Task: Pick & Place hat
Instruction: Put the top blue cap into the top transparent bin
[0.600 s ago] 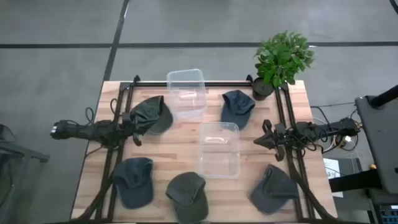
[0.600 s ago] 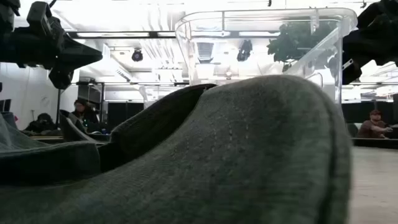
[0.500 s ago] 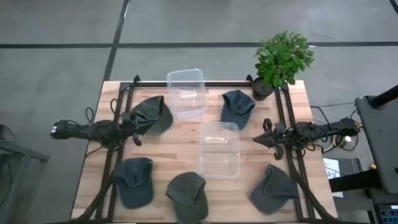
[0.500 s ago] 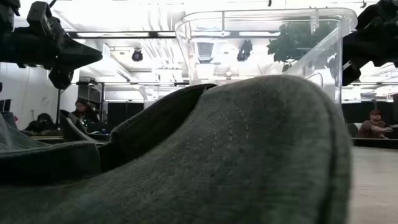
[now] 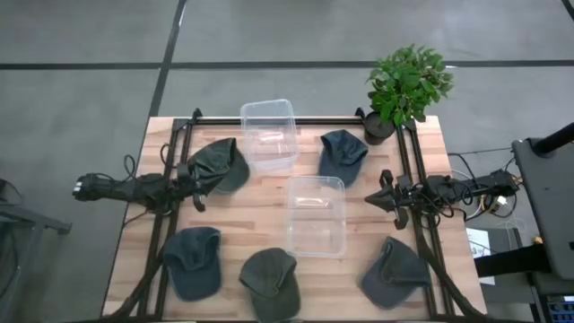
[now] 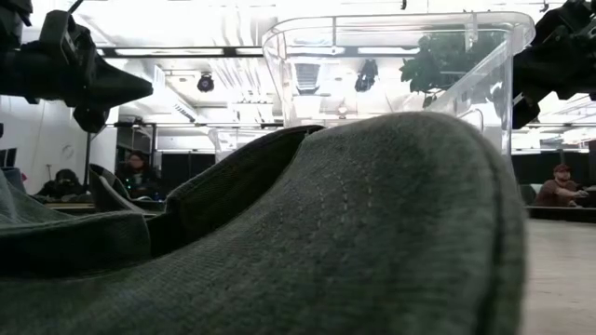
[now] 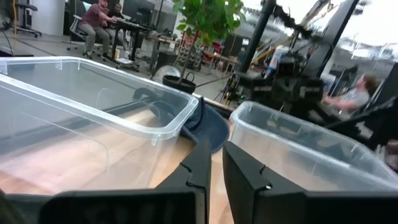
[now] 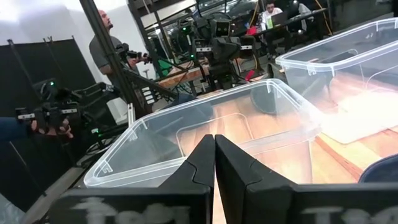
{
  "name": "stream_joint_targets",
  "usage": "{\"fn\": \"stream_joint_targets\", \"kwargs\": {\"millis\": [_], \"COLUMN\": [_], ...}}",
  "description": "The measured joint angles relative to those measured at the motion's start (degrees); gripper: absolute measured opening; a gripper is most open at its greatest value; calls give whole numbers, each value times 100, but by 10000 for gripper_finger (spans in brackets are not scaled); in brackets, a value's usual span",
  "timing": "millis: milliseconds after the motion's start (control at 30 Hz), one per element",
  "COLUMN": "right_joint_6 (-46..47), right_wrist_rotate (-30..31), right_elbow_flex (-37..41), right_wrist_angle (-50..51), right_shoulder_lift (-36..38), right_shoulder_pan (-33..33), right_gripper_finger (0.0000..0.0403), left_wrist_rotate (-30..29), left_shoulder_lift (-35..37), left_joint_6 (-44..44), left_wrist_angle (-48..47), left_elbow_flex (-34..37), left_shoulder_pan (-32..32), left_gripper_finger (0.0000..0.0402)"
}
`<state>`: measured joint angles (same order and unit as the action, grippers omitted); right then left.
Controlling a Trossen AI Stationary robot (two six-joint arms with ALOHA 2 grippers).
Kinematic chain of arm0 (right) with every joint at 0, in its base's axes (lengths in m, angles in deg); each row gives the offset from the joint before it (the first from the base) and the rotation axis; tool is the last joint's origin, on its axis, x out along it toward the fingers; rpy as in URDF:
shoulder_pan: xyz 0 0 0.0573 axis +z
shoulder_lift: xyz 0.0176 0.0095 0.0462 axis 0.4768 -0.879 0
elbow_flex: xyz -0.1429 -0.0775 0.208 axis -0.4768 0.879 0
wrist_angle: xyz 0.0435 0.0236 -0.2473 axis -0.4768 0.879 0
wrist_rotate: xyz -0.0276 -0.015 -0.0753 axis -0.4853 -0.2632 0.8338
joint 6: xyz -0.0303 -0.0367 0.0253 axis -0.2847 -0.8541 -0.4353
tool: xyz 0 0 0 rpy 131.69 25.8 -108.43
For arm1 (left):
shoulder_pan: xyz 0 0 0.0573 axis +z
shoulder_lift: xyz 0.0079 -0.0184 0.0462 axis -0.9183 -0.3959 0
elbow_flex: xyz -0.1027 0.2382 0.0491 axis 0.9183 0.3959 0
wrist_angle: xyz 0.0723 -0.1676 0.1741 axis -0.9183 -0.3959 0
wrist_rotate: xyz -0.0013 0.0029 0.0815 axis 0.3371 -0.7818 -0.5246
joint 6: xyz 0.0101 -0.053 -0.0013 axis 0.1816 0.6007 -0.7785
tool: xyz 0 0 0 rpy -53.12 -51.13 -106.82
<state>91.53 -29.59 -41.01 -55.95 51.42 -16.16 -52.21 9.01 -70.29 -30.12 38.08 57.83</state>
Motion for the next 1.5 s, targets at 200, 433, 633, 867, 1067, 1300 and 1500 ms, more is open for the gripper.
{"fn": "stream_joint_targets", "kwargs": {"millis": [200,433,633,867,1067,1300,1500], "right_joint_6": [150,1567,4034,4828,5369,6666,7920], "right_wrist_rotate": [86,1307,2179,1989,1984,1997,2118], "right_elbow_flex": [-3,-1265,-3059,-4102,-4433,-4290,-3852], "right_wrist_angle": [-6,2241,5292,6518,6612,6640,6298], "right_shoulder_lift": [0,-179,-1279,-2800,-3458,-3704,-4055], "right_shoulder_pan": [0,4,0,0,0,2,2], "right_gripper_finger": [9,9,9,10,56,150,212], "left_wrist_rotate": [-3,-3,-5,-5,-5,-5,-5], "left_shoulder_lift": [0,1,-4,-4,-4,-4,-4], "left_joint_6": [-22,-24,-26,-31,-31,-31,-29], "left_wrist_angle": [-74,-50,-52,-54,-54,-52,-52], "left_elbow_flex": [-13,-10,-16,-16,-16,-16,-16], "left_shoulder_pan": [-2,-1,-1,-2,-1,-2,-1], "left_gripper_finger": [35,35,35,35,35,35,35]}}
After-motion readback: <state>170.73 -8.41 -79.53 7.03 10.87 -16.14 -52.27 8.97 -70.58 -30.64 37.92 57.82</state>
